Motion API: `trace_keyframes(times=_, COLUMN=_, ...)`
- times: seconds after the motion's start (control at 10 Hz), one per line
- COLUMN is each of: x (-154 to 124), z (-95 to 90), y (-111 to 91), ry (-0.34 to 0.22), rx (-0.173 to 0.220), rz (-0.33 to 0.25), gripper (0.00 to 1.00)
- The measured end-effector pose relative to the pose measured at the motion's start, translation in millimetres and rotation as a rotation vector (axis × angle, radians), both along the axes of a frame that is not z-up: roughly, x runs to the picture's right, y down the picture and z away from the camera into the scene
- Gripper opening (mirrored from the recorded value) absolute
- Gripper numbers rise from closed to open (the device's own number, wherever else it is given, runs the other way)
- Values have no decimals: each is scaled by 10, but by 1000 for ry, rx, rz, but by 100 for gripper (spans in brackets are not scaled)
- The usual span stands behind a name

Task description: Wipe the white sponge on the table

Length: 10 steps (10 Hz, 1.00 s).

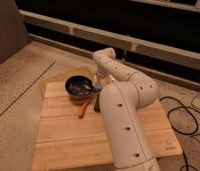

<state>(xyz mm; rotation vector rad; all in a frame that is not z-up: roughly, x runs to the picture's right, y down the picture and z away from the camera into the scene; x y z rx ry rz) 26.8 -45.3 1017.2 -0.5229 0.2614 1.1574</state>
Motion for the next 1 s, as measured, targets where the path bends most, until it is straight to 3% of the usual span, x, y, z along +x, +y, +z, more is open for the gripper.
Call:
trace_keyframes(times=0.4, x=-52, z=-21, y=-119, ry=-18, rx=21, rz=-11, gripper=65)
trace_keyframes(times=0.7, x=165, z=-38, y=-155, ry=27, rx=25, rz=-8, gripper=65)
trace_keyframes(times=1.0, x=155, z=-20, y=-137, ry=40, rx=19, rz=-21, gripper=65)
